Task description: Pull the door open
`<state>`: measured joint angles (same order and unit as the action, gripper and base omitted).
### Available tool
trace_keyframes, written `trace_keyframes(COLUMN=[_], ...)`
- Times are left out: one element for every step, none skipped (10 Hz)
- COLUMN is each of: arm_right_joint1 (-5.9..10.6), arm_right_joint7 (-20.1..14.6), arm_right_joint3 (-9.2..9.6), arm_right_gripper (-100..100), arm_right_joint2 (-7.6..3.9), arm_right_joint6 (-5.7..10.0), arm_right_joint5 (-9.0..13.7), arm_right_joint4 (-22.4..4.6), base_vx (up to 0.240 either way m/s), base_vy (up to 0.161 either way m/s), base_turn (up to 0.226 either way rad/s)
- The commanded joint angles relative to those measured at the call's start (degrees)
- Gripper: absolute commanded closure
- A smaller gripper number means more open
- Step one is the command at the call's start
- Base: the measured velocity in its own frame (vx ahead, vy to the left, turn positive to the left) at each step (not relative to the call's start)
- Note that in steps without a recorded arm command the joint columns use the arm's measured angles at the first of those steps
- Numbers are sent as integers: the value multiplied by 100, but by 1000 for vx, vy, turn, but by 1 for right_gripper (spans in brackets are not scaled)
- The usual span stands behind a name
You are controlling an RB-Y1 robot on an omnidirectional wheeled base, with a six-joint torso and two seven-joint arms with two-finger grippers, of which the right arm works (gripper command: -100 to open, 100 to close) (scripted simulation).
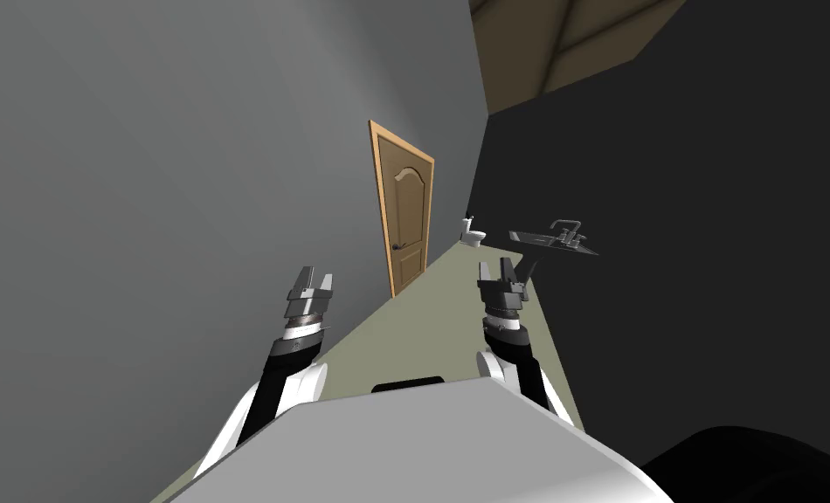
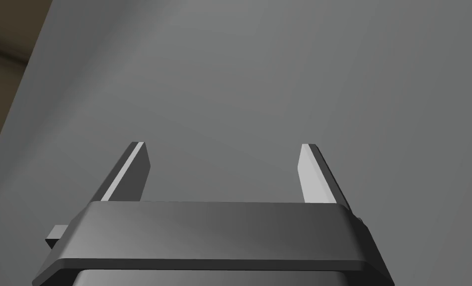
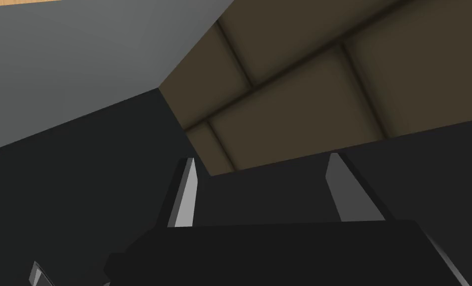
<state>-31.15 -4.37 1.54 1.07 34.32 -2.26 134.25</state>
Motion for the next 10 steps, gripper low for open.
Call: trace_keyframes(arm_right_joint1=[75, 125, 175, 236, 272, 344, 380, 468, 513, 558], arm_right_joint7=[-27, -45, -63, -85, -98, -124, -137, -169, -185, -202], arm_right_joint3=[29, 48, 67, 90, 104, 131, 145, 178, 195, 213], arm_right_gripper=[-100, -100, -100, -100, -100, -100, -100, -100, -100, -100], arm_right_joint2=[-79, -127, -175, -231, -263, -325, -357, -429, -465, -502], arm_right_joint6=[24, 40, 55, 75, 86, 109, 120, 148, 163, 177], arm_right_joint5=[13, 22, 30, 41, 47, 60, 66, 81, 89, 97], arm_right_joint4=[-181, -302, -422, -570, -657, -831, -917, -1129, -1238, -1347], base_vx=[37, 128, 135, 146, 125, 114, 105, 138, 127, 97], base_vy=[63, -1, -28, -27, -26, -23, -25, -15, 3, 3], base_turn=[76, 97, 83, 96, 61, 84, 70, 92, 93, 71])
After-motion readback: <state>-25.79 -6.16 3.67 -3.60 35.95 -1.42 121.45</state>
